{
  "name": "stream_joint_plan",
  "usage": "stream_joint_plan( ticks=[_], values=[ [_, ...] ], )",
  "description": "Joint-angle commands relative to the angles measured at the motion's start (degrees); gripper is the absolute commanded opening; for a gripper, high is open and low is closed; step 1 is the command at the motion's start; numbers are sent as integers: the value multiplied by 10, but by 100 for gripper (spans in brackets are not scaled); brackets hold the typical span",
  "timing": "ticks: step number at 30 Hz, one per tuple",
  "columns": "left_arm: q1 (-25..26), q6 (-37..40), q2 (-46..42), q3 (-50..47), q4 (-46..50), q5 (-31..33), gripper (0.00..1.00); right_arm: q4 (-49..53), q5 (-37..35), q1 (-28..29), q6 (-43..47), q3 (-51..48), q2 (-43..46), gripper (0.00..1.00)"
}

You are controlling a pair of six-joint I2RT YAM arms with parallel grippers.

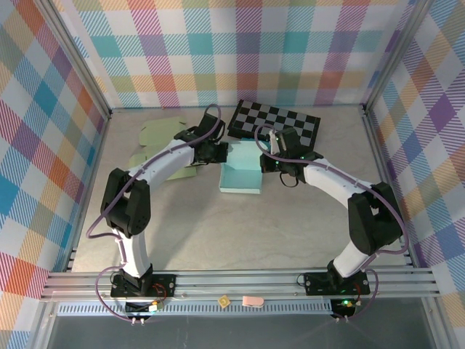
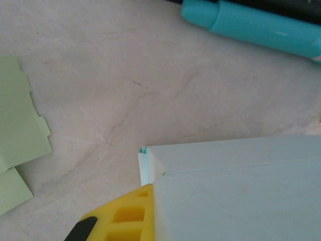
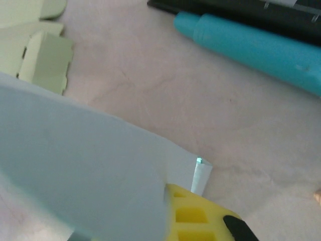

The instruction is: Fold the paper box

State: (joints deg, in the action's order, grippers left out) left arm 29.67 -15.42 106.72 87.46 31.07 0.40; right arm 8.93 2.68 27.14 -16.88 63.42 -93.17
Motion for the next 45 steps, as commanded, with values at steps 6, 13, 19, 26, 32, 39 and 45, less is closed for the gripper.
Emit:
stream_joint_plan(
  ticks=[6,13,19,26,32,39,45],
  values=[
    [-2,-35,-39,-59,-123,-16,0,-141,-8,15,-56,-7,-37,2],
    [-2,-53,-52,-121,-224,-17,0,-217,-20,19,-40,-47,-45,3],
    [10,-66,-58,-160,-301,-5,0,-245,-20,18,-23,-73,-49,7],
    [36,-57,-58,-196,-341,20,0,-247,-17,18,-4,-84,-58,8],
    [49,-56,-61,-220,-343,34,0,-246,-23,18,-5,-97,-65,8],
    [61,-57,-64,-243,-342,52,0,-233,-34,18,-8,-106,-60,12],
    [75,-39,-54,-236,-314,76,0,-201,-52,18,-29,-111,-31,22]
  ],
)
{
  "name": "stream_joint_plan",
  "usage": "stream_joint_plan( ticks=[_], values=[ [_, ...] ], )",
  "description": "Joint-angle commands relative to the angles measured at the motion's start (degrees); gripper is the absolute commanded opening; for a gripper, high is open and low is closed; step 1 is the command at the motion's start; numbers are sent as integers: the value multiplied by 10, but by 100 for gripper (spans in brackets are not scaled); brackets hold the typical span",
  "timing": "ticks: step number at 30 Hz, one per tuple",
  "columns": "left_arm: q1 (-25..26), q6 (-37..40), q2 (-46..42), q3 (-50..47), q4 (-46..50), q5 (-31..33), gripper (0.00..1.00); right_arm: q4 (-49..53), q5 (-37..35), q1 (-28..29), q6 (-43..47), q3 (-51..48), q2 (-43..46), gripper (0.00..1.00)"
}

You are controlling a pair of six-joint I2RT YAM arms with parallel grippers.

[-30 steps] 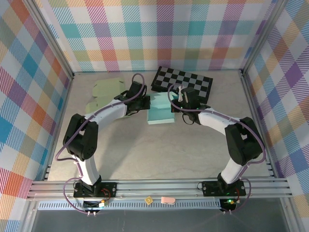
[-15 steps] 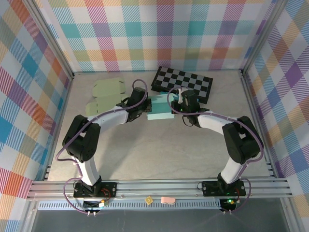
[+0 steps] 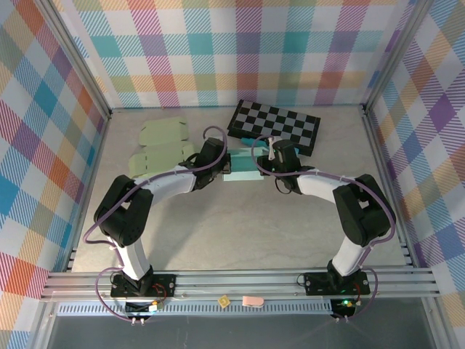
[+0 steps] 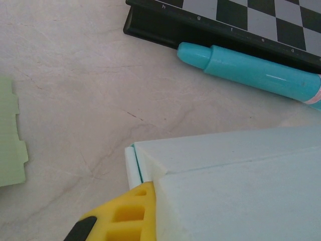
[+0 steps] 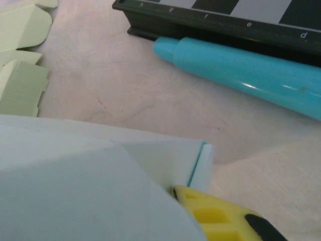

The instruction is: Fold the paper box

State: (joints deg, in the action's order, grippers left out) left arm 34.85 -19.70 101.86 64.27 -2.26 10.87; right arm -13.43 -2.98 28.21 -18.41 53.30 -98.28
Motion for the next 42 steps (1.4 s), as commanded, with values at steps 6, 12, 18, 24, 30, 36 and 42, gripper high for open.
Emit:
stream_joint_plan(
  ticks=[6,12,18,24,30,36,42],
  values=[
    [39,11,1,-17,25,-3,0,48,10,6,-33,-19,37,29],
    [49,21,2,-15,38,16,0,65,20,6,-75,-36,72,50],
    [54,22,7,-7,41,19,0,128,31,6,-124,-39,138,66],
    [58,21,11,-1,43,22,0,192,68,7,-168,-60,217,70],
    [61,21,9,1,47,24,0,260,62,8,-234,-69,335,70],
    [66,20,6,2,52,31,0,349,67,9,-474,27,325,63],
    [72,15,6,3,55,38,0,363,47,38,-721,123,249,60]
  ],
)
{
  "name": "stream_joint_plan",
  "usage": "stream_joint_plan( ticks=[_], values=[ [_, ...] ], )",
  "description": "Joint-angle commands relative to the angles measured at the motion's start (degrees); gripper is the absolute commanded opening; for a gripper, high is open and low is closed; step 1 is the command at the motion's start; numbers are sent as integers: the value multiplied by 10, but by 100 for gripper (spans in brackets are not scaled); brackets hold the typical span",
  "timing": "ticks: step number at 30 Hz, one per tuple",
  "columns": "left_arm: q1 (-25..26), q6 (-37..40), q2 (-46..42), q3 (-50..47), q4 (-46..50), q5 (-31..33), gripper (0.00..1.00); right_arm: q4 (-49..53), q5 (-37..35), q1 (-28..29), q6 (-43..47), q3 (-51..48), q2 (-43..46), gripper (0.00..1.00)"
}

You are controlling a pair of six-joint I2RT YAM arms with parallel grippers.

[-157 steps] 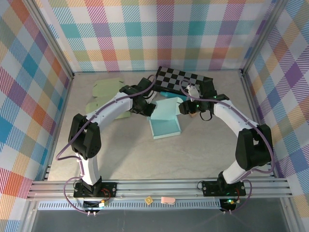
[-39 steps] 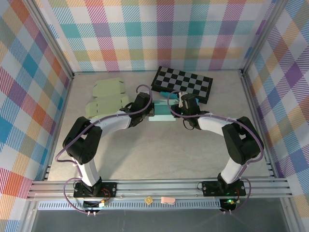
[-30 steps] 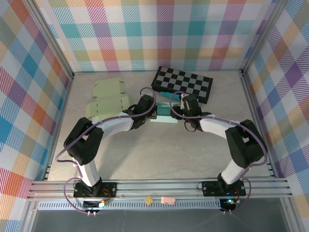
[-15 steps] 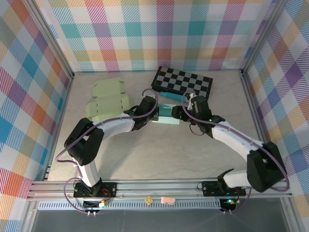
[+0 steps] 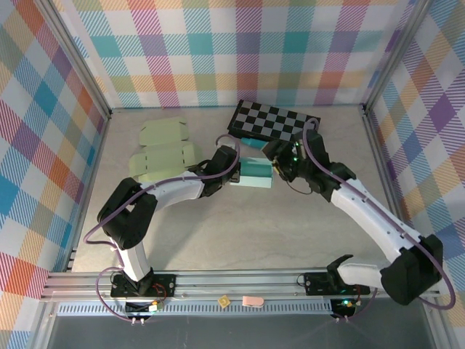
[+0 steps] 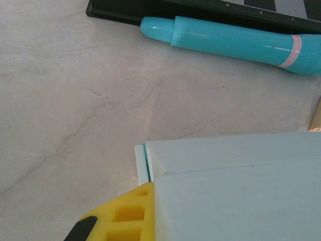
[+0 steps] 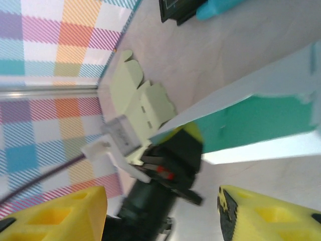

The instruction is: Fold the paper box

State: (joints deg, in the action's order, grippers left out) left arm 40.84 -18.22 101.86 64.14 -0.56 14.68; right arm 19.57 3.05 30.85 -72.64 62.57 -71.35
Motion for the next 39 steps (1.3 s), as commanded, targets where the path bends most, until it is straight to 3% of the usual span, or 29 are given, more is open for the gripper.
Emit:
stream_joint_plan(
  ticks=[1,7,14,22,30,39],
  values=[
    [13,-1,7,4,39,0,0,41,-24,14,-216,44,-31,59],
    [16,-3,10,8,39,7,0,92,-12,21,-368,80,-93,57],
    [16,-2,14,14,41,10,0,44,-41,26,-435,74,-150,52],
    [16,0,16,16,42,8,0,5,-48,26,-438,91,-196,47],
    [17,0,17,19,44,7,0,-2,-46,25,-435,85,-212,26],
    [17,1,12,21,49,10,1,-5,-43,26,-434,82,-215,11]
  ],
)
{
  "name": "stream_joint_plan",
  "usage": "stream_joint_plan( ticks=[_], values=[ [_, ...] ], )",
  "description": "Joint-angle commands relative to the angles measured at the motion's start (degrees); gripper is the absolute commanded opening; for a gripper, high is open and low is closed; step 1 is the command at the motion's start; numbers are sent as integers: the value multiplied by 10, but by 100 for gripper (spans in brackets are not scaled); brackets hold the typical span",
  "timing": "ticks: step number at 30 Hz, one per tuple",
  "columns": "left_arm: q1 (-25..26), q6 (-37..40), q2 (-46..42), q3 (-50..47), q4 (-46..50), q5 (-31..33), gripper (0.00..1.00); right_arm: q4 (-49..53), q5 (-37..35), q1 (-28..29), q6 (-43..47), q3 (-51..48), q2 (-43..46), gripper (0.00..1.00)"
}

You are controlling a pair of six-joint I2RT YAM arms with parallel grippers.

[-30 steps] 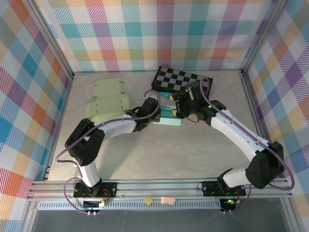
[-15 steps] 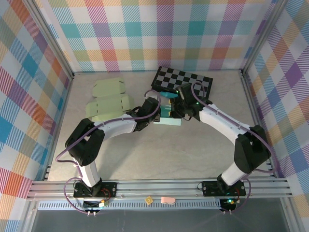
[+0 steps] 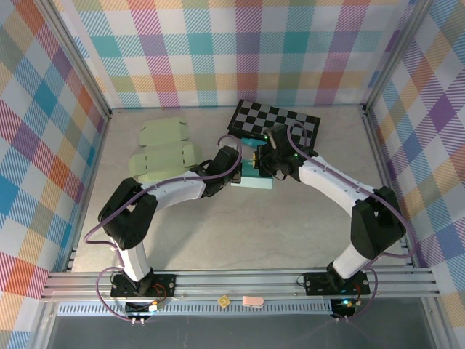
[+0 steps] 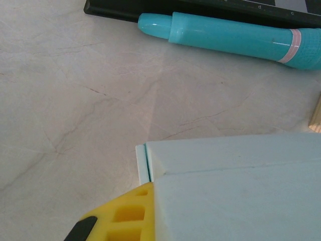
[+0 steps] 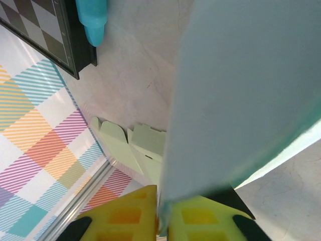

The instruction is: Fold the paper box

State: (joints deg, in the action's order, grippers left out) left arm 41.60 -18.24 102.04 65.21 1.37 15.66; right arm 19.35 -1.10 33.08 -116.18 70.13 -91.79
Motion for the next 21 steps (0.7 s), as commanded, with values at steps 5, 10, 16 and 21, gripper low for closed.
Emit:
stream_joint_plan(
  ticks=[5,10,16,21],
  values=[
    [9,1,9,12,35,-3,6,-6,4,3,2,2,-12,6],
    [10,-7,-4,12,41,0,30,-5,7,3,0,-1,-12,1],
    [13,-34,-51,10,62,-13,54,-5,5,3,-5,-5,-12,0],
    [35,-82,-103,-4,114,-39,58,-9,8,0,-4,-4,-18,0]
  ],
)
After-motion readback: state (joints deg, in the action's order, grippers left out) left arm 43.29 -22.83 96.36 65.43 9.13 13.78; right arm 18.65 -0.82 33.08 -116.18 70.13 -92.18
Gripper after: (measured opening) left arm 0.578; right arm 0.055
